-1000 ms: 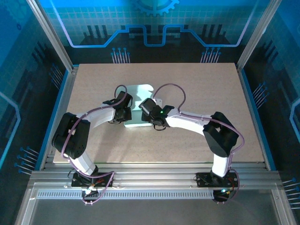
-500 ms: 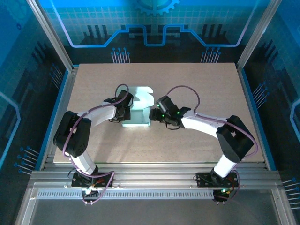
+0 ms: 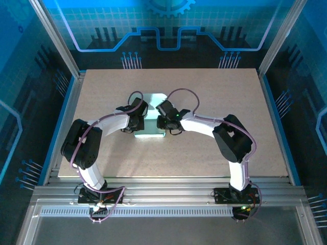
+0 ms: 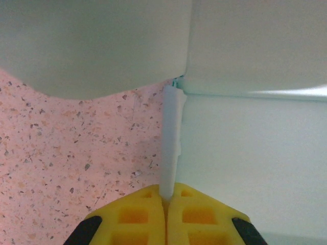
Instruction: Fold the paper box
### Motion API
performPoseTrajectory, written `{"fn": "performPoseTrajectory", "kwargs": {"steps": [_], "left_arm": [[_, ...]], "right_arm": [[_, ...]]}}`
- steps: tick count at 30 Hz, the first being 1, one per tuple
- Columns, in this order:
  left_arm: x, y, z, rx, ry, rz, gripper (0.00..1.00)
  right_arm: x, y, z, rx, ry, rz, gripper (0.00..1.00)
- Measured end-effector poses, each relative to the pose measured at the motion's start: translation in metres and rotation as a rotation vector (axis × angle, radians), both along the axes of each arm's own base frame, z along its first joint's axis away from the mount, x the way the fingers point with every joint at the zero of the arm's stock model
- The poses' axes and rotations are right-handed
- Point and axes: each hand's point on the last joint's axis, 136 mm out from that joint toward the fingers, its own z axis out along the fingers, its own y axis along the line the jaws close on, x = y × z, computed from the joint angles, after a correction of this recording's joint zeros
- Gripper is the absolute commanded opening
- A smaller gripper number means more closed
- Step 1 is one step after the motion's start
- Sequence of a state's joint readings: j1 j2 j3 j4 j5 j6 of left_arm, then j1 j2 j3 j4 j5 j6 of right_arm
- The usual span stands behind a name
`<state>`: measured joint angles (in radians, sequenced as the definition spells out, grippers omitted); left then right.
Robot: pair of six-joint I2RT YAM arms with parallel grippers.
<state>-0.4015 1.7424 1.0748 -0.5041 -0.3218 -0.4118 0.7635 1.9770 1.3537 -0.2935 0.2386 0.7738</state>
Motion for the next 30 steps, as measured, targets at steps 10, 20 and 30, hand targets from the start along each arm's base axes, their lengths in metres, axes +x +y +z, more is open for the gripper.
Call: {"fn": "performPoseTrajectory", "kwargs": {"steps": [10,20,30], "left_arm": [[0.002,-0.002,0.000,0.012,0.004,-0.001,0.02],[0.004,-0.005,-0.001,0.082,0.018,-0.007,0.19],[-0.007,-0.013,0.000,-0.051,0.027,0.007,0.44]], "right_arm": [[-0.003,-0.003,-0.022,-0.122,0.023,0.010,0.14],[0.001,-0.007,-0.020,-0.174,-0.001,-0.010,0.00],[0.000,-0.012,-0.021,-0.210,-0.006,0.006,0.00]]}}
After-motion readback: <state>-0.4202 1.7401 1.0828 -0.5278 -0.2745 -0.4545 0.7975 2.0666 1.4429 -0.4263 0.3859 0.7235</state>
